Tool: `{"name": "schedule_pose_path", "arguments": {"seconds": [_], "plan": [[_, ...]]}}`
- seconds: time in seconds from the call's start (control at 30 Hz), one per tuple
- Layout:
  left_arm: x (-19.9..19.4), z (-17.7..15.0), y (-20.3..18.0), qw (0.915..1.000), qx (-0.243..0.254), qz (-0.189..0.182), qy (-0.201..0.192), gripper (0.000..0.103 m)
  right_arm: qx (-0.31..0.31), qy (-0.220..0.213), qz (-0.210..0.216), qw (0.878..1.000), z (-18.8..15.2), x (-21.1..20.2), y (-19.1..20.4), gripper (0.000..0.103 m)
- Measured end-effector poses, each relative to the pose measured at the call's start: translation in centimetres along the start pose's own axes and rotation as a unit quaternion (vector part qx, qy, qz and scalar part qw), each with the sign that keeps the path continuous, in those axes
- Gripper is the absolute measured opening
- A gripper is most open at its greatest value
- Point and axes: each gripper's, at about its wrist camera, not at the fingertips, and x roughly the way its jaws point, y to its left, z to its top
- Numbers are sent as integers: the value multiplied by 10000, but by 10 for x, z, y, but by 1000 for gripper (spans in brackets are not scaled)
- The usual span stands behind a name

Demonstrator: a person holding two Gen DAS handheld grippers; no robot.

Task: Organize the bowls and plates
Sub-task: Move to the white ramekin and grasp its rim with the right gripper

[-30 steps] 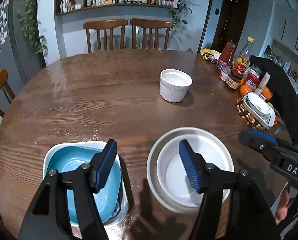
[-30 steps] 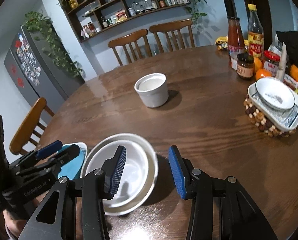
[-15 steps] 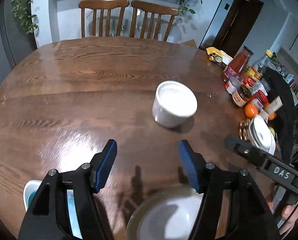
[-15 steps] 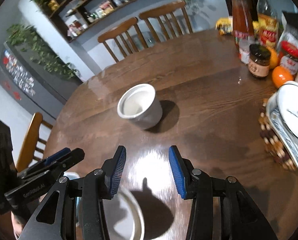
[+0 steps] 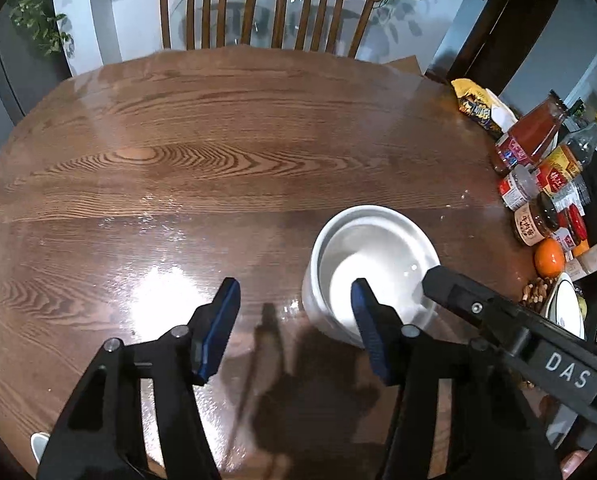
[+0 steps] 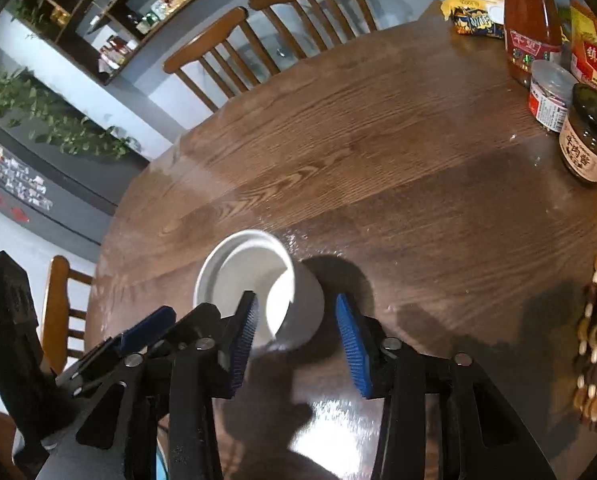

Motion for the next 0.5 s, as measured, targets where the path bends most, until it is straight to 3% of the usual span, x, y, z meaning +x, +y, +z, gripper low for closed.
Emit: {"name": "schedule_pose_path", "arguments": {"seconds": [0.17, 0.27, 0.37, 0.5], "plan": [[9, 2, -2, 9997, 12, -136, 202, 30, -69, 180, -136, 9997, 5, 11, 5, 27], [13, 3, -5, 9994, 33, -213, 253, 27, -94, 264, -147, 9995, 8, 17, 6, 18], [12, 2, -9, 9993, 89, -290, 218, 19, -110, 256, -201, 9994, 8, 16, 6, 17], [13, 1, -10, 9995, 87, -259, 173, 18, -120, 229, -222, 9994, 7, 15, 6, 16]]}}
